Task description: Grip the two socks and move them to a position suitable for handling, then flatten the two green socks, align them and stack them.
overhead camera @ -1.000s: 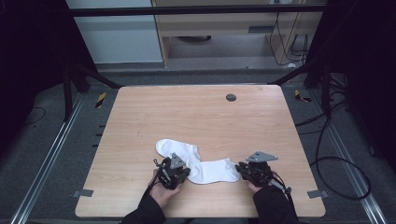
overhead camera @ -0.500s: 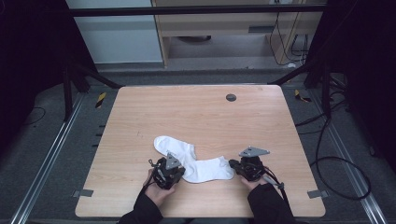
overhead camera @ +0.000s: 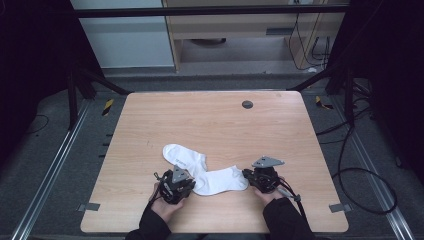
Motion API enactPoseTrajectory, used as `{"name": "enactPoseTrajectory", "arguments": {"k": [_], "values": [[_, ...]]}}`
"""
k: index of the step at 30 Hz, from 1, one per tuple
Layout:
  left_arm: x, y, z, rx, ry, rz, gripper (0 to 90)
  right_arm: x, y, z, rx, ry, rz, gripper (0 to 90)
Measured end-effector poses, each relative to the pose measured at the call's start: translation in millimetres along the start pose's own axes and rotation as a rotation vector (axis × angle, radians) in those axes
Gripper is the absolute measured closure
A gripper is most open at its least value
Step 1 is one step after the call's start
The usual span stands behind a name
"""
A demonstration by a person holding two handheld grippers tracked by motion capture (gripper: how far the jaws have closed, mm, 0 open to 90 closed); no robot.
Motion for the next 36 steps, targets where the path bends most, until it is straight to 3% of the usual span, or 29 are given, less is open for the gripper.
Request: {"name": "enactPoseTrajectory", "arguments": {"k": [7,12,13,15,17,18,23,31,36], "values": [[10.8,-19.2,-15.9,-0.100,-0.015,-0.009,61.7,-1.2,-12.7,-13.6,-0.079,0.003,-0.003,78.5],[37.5,-29.3,-29.4,-0.150,-0.076,-0.048,58.1,-2.1,-22.3,-29.9,-0.130,0.010,0.001,73.4],[50.5,-32.5,-33.1,-0.164,-0.091,-0.069,57.3,-1.0,-22.7,-36.5,-0.145,0.011,0.002,70.6],[57.1,-33.6,-34.4,-0.168,-0.098,-0.081,56.5,1.8,-21.0,-43.0,-0.152,0.016,0.001,67.7],[78.0,-34.6,-35.9,-0.172,-0.129,-0.110,56.1,5.4,-17.4,-49.9,-0.158,0.013,-0.002,65.4],[78.0,-34.6,-35.9,-0.172,-0.129,-0.110,55.8,5.4,-17.4,-49.9,-0.158,0.013,-0.002,65.4],[113.4,-32.6,-32.5,-0.166,-0.183,-0.156,54.5,19.4,-0.6,-69.2,-0.148,0.019,-0.018,59.3],[143.4,-24.2,-30.6,-0.145,-0.205,-0.201,54.7,39.9,26.5,-90.4,-0.138,0.010,-0.045,56.2],[151.7,-17.4,-31.7,-0.135,-0.199,-0.221,55.3,47.1,40.5,-94.4,-0.116,0.012,-0.046,56.7]]}}
Point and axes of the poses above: each handheld gripper's, and its own axes: y roughly forward along the jaws, z roughly out of its underside, x roughly to its left, the point moved 8 cm from there along y, roughly forward along the jaws, and after that the axes turned 7 degrees about -z, right-handed, at the moved point
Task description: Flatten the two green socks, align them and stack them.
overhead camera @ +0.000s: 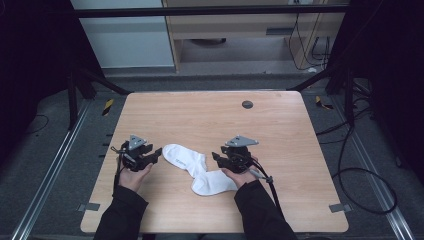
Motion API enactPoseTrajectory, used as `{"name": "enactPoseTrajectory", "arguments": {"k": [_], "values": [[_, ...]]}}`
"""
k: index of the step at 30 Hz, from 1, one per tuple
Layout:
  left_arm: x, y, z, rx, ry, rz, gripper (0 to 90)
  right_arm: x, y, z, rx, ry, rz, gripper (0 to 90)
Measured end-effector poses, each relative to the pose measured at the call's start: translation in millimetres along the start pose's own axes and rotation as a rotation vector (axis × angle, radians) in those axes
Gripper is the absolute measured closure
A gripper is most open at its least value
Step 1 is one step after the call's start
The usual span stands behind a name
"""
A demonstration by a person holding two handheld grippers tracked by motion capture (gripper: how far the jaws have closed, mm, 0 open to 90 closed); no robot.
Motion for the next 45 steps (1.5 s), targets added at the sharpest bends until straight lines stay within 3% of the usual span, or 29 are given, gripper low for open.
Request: {"name": "enactPoseTrajectory", "arguments": {"k": [4,14,27,31,40,45], "values": [[3.4,11.2,4.4,0.029,-0.004,-0.004,56.6,0.4,13.5,2.1,0.021,0.011,0.015,57.6],[-0.8,21.7,5.8,0.033,0.002,0.014,57.6,7.0,40.5,14.2,0.081,0.026,0.009,58.6],[-4.1,36.1,13.9,0.077,0.015,0.023,62.5,19.1,60.7,36.9,0.148,0.023,-0.001,59.8],[-5.1,39.6,16.8,0.098,0.028,0.023,65.1,18.3,63.8,42.8,0.163,0.025,0.003,63.8],[-8.4,46.8,23.0,0.148,0.043,0.023,73.8,21.0,63.5,44.3,0.173,0.032,-0.011,84.3],[-13.4,49.2,21.5,0.172,0.051,0.022,81.2,21.4,63.8,44.0,0.170,0.034,-0.016,85.6]]}}
Point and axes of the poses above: each handheld gripper's, and its own axes: y roughly forward along the jaws, z roughly out of its underside, x roughly to its left, the point moved 8 cm from there along y, roughly forward along the jaws, and after that the axes turned 7 degrees about -z, right-handed, at the moved point
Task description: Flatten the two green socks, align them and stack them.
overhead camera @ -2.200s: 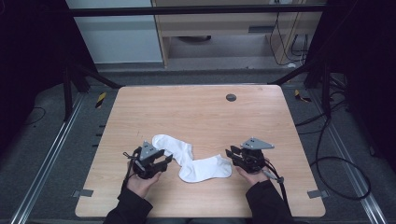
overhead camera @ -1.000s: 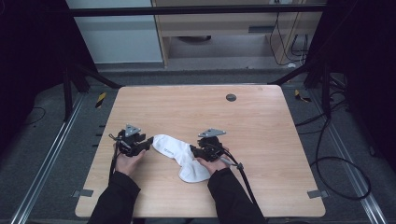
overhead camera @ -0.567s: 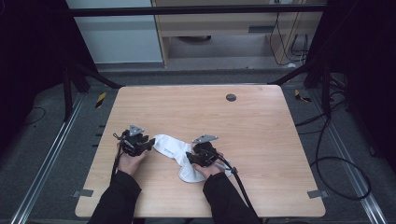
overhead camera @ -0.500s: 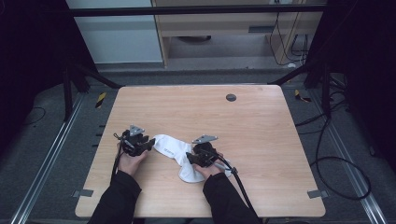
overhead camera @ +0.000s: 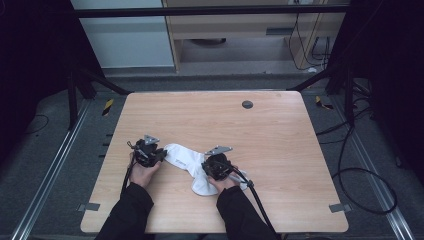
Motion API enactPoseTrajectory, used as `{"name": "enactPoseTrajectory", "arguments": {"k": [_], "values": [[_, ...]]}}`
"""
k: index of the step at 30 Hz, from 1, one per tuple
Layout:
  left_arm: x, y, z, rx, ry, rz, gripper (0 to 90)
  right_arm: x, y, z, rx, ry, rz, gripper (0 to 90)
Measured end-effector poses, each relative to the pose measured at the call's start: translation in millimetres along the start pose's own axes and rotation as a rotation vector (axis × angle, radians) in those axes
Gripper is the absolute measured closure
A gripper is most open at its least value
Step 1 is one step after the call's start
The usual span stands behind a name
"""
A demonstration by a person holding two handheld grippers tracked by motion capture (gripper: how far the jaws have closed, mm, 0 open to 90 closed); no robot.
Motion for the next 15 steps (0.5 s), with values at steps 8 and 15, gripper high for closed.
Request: {"name": "enactPoseTrajectory", "arguments": {"k": [8,15], "values": [[-3.9,-4.8,-3.6,-0.007,-0.007,0.011,89.2,-1.1,-7.2,-7.0,-0.052,-0.008,0.000,86.1],[-11.3,-25.1,-12.1,-0.065,-0.012,0.032,89.3,-4.6,-19.7,-14.1,-0.085,-0.007,0.004,86.1]]}}
Point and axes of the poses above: each handheld gripper's, and its own axes: y roughly forward along the jaws, z roughly out of its underside, x roughly to its left, the point moved 8 cm from there along y, roughly forward along the jaws, and after that the axes turned 7 degrees about -z, right-handed, at the moved point
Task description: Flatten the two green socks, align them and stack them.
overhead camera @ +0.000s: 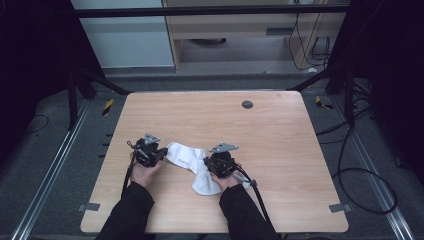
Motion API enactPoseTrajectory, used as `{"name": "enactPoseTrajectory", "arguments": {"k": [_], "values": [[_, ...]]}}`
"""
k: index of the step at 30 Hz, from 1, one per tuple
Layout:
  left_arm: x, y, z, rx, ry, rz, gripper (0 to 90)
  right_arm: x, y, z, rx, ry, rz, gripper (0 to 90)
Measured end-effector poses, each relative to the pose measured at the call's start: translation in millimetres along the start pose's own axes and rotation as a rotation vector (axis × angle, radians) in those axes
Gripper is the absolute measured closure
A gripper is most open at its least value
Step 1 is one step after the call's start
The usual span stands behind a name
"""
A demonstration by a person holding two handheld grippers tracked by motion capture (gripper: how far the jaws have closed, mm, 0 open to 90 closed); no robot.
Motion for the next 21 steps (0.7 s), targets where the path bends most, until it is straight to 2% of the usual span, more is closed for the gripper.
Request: {"name": "enactPoseTrajectory", "arguments": {"k": [4,5,8,15,17,19,21], "values": [[-8.1,-19.1,-8.2,-0.061,-0.006,0.019,89.3,-6.3,-16.1,-10.3,-0.053,0.008,0.003,86.2],[-8.1,-19.1,-8.2,-0.061,-0.006,0.019,89.3,-7.6,-19.0,-12.5,-0.065,0.012,0.002,86.2],[-15.1,-29.0,-15.8,-0.105,-0.011,0.025,89.3,-11.6,-24.4,-17.9,-0.084,0.010,0.004,86.2],[-27.4,-40.3,-20.2,-0.130,-0.012,0.039,89.3,-19.5,-37.6,-25.5,-0.106,0.004,0.010,86.2],[-36.3,-46.1,-18.4,-0.132,-0.004,0.051,89.3,-25.1,-47.5,-25.1,-0.103,0.002,0.015,86.3],[-39.2,-47.5,-17.1,-0.134,-0.002,0.051,89.2,-27.3,-50.8,-24.6,-0.102,0.002,0.014,86.2],[-47.1,-49.7,-14.7,-0.133,-0.011,0.069,89.2,-31.5,-59.6,-21.4,-0.092,-0.007,0.011,86.3]]}}
Point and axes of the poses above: each handheld gripper's, and its own axes: y roughly forward along the jaws, z roughly out of its underside, x roughly to its left, the point moved 8 cm from there along y, roughly forward along the jaws, and after that the axes turned 7 degrees about -z, right-handed, at the moved point
